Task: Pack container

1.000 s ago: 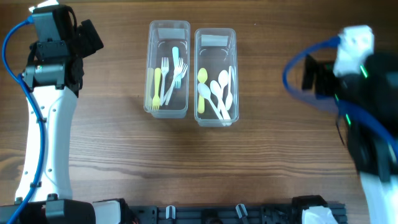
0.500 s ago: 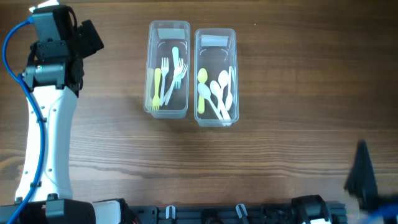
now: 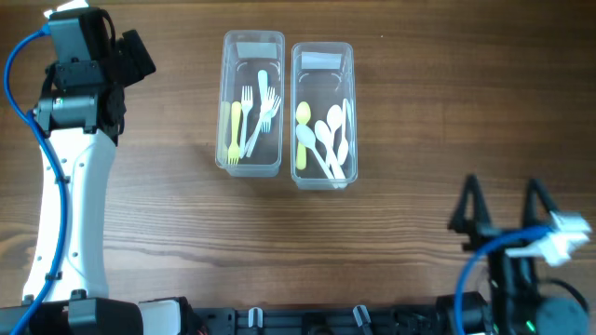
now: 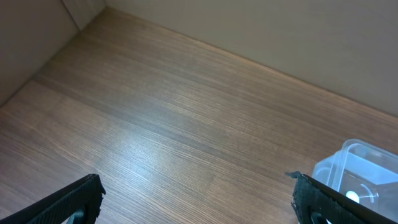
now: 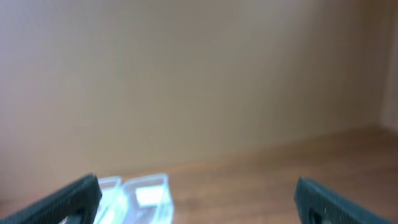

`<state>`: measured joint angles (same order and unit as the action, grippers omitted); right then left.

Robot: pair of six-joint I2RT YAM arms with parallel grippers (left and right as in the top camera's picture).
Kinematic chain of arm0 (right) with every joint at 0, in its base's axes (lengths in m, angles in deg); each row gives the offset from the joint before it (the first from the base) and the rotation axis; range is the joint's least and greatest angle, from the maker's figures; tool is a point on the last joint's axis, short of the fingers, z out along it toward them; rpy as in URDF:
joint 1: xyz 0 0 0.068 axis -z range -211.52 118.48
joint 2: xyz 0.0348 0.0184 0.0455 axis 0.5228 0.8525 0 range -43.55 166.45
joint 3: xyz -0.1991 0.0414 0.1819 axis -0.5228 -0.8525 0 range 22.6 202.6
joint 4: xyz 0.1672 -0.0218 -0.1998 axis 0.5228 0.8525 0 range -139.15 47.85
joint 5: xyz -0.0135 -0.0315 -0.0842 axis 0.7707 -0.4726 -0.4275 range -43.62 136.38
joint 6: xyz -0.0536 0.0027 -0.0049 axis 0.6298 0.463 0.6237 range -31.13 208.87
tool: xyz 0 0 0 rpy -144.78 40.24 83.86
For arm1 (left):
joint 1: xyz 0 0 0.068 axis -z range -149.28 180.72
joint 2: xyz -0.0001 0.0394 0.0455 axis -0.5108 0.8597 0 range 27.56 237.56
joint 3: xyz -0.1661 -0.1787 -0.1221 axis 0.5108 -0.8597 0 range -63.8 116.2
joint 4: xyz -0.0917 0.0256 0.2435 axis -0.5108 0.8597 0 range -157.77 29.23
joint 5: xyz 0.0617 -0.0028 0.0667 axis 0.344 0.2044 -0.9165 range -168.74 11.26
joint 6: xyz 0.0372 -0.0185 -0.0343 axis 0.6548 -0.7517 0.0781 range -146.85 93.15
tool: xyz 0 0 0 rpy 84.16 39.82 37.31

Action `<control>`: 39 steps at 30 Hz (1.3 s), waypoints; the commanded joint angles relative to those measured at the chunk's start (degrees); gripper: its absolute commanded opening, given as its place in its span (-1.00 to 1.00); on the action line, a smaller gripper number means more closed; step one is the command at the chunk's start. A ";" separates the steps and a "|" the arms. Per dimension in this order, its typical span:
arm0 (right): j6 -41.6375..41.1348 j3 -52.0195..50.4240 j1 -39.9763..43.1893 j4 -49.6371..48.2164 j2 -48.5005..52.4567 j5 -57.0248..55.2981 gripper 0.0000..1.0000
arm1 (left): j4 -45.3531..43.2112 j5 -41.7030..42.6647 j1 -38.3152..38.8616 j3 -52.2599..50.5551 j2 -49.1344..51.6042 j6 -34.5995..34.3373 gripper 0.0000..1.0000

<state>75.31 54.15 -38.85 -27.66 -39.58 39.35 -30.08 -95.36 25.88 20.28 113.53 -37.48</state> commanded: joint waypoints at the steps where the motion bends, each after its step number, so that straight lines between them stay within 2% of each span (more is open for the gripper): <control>1: -2.93 -9.73 0.87 -6.38 -1.16 5.18 0.99 | -0.15 0.11 -0.15 0.00 0.07 -0.13 0.99; 3: -2.67 -13.46 1.51 -8.59 -1.16 6.49 0.99 | -0.15 0.11 -0.15 -0.02 0.07 -0.13 0.99; 9: 6.99 -19.21 1.79 -12.81 -1.16 9.94 0.99 | -0.15 0.11 -0.15 -0.02 0.07 -0.13 1.00; 15: 7.43 -24.90 1.79 -16.79 -1.77 10.08 0.99 | -0.15 0.11 -0.15 0.00 0.07 -0.13 1.00; 29: 6.21 -29.59 4.83 -18.14 -3.76 10.34 1.00 | -0.15 0.11 -0.15 -0.02 0.07 -0.13 1.00; 39: 16.68 -30.14 4.85 -19.54 -3.76 13.44 1.00 | -0.15 0.11 -0.15 0.00 0.07 -0.13 0.99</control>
<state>88.16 24.75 -34.31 -46.72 -42.40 51.35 -30.08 -95.36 25.88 20.28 113.53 -37.48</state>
